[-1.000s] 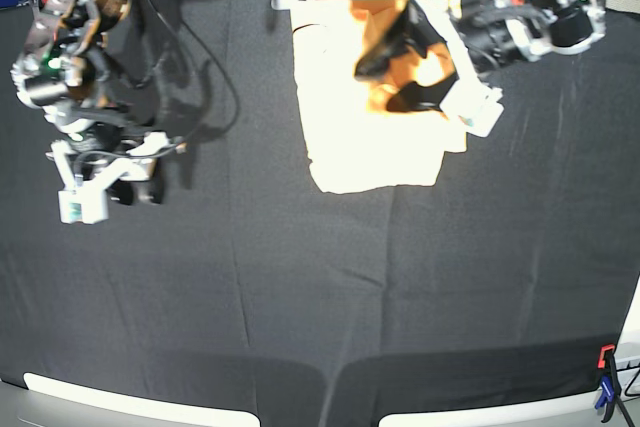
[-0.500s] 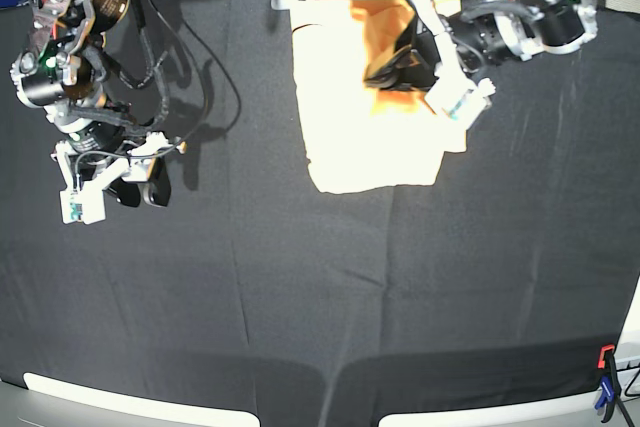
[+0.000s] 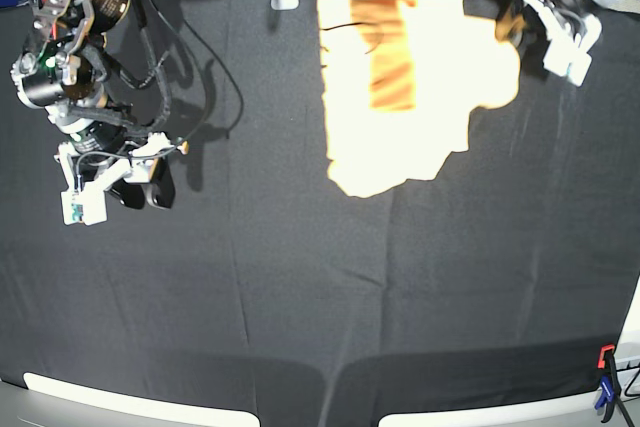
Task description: Layout the t-shirt on the table in an organized manner, then fold the t-shirt properly
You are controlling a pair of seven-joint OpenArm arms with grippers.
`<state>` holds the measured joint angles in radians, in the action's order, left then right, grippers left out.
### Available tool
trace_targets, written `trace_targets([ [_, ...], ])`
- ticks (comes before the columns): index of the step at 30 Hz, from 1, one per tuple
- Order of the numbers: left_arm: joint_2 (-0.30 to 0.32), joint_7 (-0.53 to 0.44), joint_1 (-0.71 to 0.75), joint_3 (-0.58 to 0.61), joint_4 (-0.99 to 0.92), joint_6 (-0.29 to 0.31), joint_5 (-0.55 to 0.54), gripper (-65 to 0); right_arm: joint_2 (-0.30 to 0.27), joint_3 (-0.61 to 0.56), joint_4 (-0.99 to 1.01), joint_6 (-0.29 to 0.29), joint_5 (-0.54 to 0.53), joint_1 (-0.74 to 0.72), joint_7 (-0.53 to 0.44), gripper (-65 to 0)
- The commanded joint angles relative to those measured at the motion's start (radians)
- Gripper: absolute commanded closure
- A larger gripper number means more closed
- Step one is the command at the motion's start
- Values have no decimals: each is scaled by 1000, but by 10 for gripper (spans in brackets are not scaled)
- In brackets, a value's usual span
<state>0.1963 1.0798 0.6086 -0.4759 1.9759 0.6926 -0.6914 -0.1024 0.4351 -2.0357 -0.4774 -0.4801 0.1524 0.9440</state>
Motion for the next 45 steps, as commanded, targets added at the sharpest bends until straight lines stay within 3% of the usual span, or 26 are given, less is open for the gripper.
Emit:
trace_targets([
  [1,7,-11,3,-4,-19,6,-16,0,-8,3,-17,-4,-18,-11,-22,-246],
  [5,13,-6,-5,-4,-137,6,-39,0,-8,3,-17,-4,-18,-11,-18,-246],
  [10,72,80,-5,-4,-163,6,-207,0,-8,-5,-17,-4,-34,-12,-19,-246],
  [13,93,87,-5,-4,-163,6,-294,-167,-9,-55,-17,-7,-77,-20,-19,-246],
  [15,92,87,-5,-4,-163,6,-317,-266,-8,-126,-17,-45,-80,-29,-19,-246],
  [17,93,87,-5,-4,-163,6,-339,-298,-8,-215,-17,-58,-66,-40,-21,-246],
  [20,93,90,-5,-4,-163,6,-405,-296,-8,-358,2,-58,26,-64,-70,-182],
  [24,92,182,-5,-4,-163,6,-568,-263,-8,-502,106,-58,122,-129,-117,0],
  [28,92,265,-4,-4,-163,6,-638,-183,-8,-616,257,-58,122,-220,-114,0],
  [35,92,278,4,-4,-163,6,-637,-182,-8,-734,552,-81,190,-338,-87,0],
  [39,87,268,3,-4,-164,6,-568,-175,-8,-736,596,-81,189,-357,-87,0],
  [45,84,39,-6,2,-203,6,-322,-79,-8,-736,596,-114,189,-355,-86,0],
])
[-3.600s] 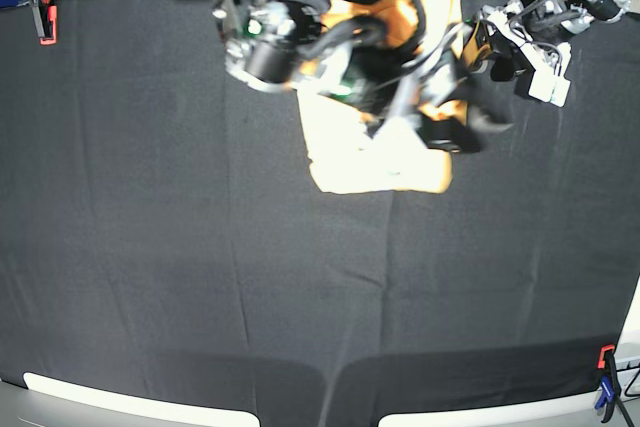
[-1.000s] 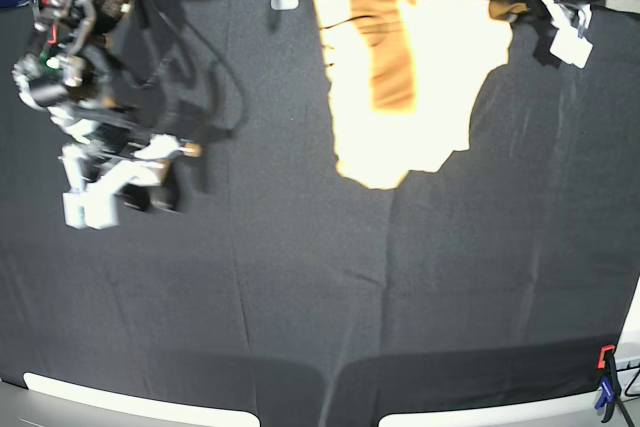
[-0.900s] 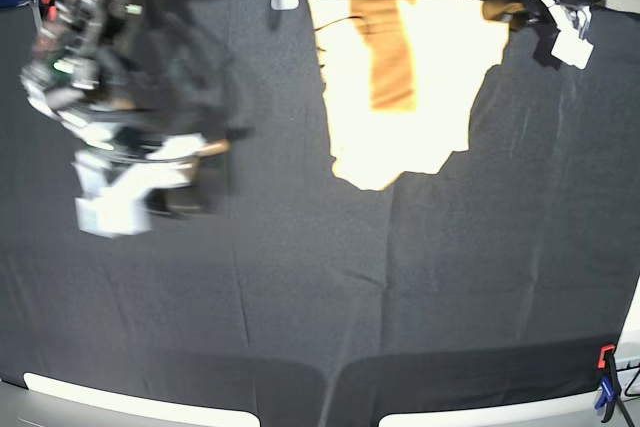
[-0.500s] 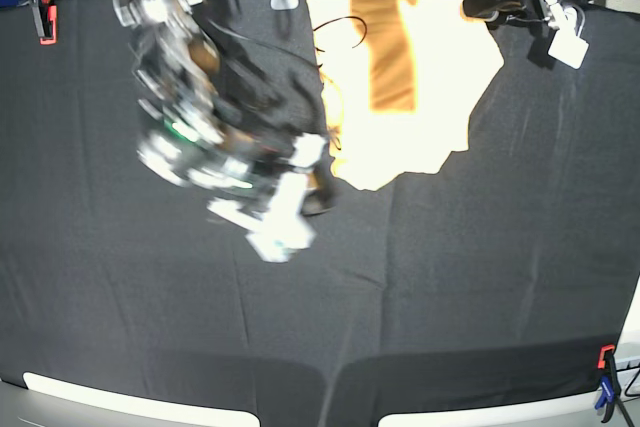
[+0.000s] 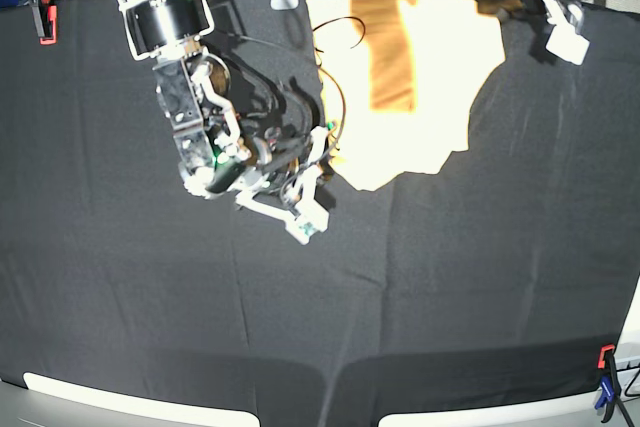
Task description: Layout the t-shirt on the table in an organized manner, then fold the t-shirt properly
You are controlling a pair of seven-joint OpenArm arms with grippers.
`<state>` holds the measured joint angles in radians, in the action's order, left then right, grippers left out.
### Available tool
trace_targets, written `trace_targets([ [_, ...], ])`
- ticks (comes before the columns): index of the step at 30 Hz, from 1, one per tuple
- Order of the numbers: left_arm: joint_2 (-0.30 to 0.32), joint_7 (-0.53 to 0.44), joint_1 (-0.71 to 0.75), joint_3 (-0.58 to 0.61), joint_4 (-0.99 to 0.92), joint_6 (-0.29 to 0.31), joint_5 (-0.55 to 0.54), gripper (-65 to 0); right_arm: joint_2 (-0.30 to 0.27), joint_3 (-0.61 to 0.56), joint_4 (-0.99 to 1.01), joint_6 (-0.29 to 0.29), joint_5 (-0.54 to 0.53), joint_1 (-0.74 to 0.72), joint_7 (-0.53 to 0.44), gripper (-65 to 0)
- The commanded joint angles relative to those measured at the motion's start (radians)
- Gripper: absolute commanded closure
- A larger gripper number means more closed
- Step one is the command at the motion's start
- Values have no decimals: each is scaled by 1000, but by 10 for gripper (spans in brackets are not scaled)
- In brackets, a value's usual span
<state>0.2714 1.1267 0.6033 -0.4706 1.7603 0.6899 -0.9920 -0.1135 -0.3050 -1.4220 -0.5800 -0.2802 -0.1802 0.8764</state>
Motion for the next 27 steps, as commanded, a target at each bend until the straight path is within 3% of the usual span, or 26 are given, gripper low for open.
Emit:
trace_targets([
  [1,9,-17,-8,-3,4,8,2,-79,3,4,-18,-26,-13,-22,-19,0],
  [6,9,-60,-77,-3,-73,8,115,-79,3,4,-18,-77,-69,-21,7,0],
  [10,9,-114,-155,-3,-171,8,165,-79,3,4,-23,-80,-97,-10,40,0],
  [14,9,-149,-248,-4,-246,8,166,-79,2,4,-60,-94,-93,31,40,0],
  [17,13,-118,-296,-4,-262,8,165,-79,2,5,-112,-93,-53,71,40,0],
  [22,34,27,-277,-7,-259,8,30,-79,-3,28,-140,-89,18,73,16,0],
  [27,92,28,-162,-9,-219,8,-124,-103,-3,89,-140,-89,11,58,-2,0],
])
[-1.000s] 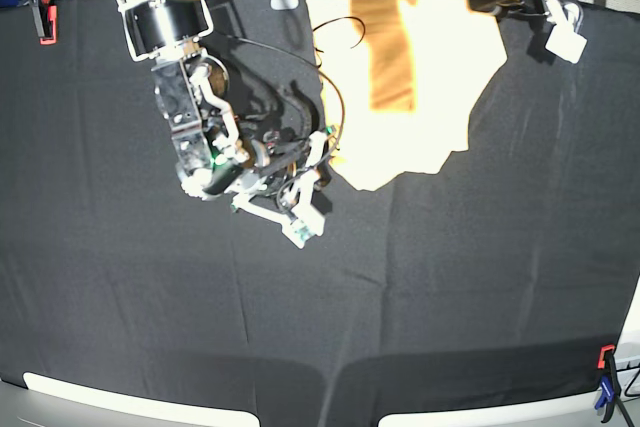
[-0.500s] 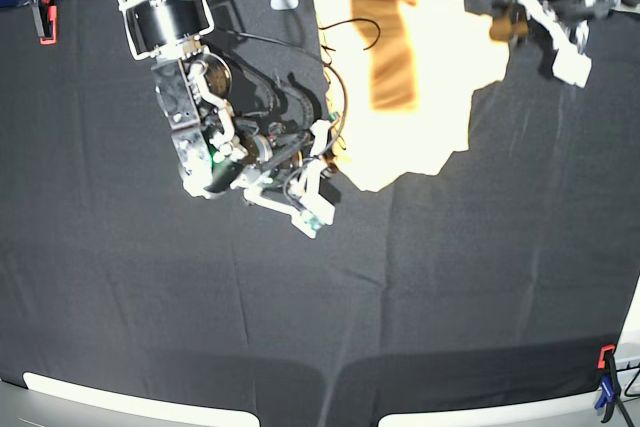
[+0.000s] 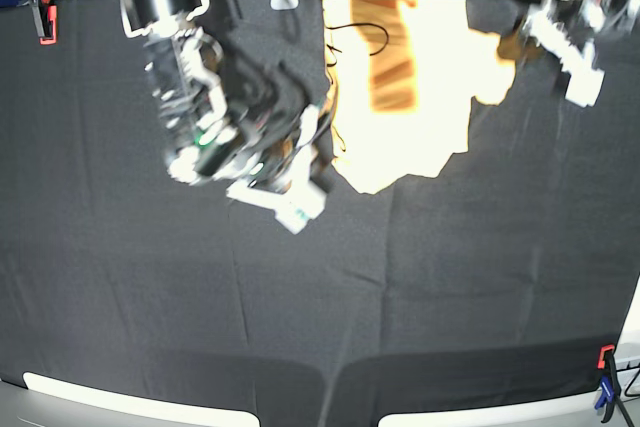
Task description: Layout the t-shirt on the table in an organized manner, then fold the t-shirt properly
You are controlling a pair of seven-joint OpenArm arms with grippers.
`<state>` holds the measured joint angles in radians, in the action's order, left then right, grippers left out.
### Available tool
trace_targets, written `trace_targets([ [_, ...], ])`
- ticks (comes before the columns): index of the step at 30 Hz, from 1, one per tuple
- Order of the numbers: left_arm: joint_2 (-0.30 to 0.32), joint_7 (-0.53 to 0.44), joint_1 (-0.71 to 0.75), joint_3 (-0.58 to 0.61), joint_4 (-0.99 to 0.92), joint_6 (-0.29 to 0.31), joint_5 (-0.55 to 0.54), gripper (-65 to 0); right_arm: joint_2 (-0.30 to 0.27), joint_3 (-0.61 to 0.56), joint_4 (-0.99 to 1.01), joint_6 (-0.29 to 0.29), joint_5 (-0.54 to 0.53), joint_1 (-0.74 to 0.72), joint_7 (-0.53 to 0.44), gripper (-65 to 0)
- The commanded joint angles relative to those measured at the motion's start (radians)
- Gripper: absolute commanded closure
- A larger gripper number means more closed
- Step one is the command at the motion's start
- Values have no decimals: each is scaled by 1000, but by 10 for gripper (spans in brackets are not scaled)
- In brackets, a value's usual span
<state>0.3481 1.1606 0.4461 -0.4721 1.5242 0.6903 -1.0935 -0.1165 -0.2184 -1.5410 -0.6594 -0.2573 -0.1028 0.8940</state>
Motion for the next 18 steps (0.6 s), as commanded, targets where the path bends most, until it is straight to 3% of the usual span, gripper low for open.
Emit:
trace_targets([
  [1,27,-5,19,-10,42,8,-45,-116,0,12,-21,-10,-12,-19,-26,0],
  [8,26,-5,161,-39,297,8,-71,-134,0,26,-21,-10,-11,-20,-54,0],
  [18,-90,-10,264,27,412,8,-52,-69,1,26,-21,0,-24,-122,-71,0],
])
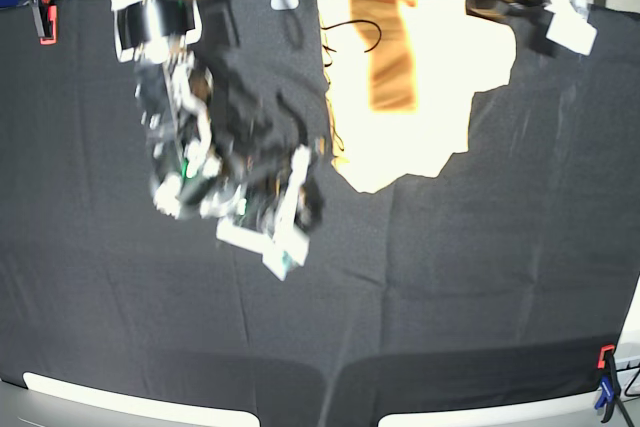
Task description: Layout the t-shirt on the table in an organized manner, then fold the t-shirt properly
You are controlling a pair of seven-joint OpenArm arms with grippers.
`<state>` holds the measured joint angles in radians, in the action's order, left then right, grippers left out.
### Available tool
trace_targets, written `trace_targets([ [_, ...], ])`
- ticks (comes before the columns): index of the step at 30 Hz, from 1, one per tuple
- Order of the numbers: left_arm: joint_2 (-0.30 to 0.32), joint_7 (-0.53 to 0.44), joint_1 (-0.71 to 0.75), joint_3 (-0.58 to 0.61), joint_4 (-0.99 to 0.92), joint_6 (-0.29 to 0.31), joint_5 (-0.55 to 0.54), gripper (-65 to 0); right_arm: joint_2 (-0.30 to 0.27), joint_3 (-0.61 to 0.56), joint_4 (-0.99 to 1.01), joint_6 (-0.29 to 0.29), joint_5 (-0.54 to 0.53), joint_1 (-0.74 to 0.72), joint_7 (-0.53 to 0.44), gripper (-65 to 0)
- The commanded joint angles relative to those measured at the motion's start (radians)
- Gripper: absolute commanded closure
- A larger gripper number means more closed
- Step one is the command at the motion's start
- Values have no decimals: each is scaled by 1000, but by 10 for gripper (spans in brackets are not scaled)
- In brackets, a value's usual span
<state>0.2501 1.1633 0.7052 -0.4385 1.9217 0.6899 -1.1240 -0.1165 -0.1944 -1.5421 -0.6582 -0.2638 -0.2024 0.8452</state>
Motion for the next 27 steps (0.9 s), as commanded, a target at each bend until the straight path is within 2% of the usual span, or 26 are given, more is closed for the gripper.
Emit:
trace_targets([
  [1,8,-16,3,21,14,8,-6,-54,1,2,-19,4,-34,-35,-22,0],
  [4,8,-45,-5,120,14,8,63,0,6,2,-17,4,-39,-61,-18,0],
  [8,8,-87,-34,224,14,8,214,0,6,1,16,5,-55,-66,-18,0],
  [10,8,-93,-43,248,13,8,280,0,6,-3,40,5,-61,-66,-19,0],
  [15,8,-193,-50,251,-45,8,412,0,9,-41,100,3,-84,-66,-23,0],
  [17,8,-193,-72,250,-99,8,451,0,9,-65,119,3,-84,-66,-23,0],
  [22,12,-185,-159,248,-247,2,470,0,9,-95,127,3,-85,-66,-18,0],
  [25,39,-185,-205,248,-281,-23,470,0,7,-95,127,-1,-117,-65,17,0],
  [27,66,-186,-229,248,-286,-43,470,0,6,-95,127,-28,-151,-63,47,0],
])
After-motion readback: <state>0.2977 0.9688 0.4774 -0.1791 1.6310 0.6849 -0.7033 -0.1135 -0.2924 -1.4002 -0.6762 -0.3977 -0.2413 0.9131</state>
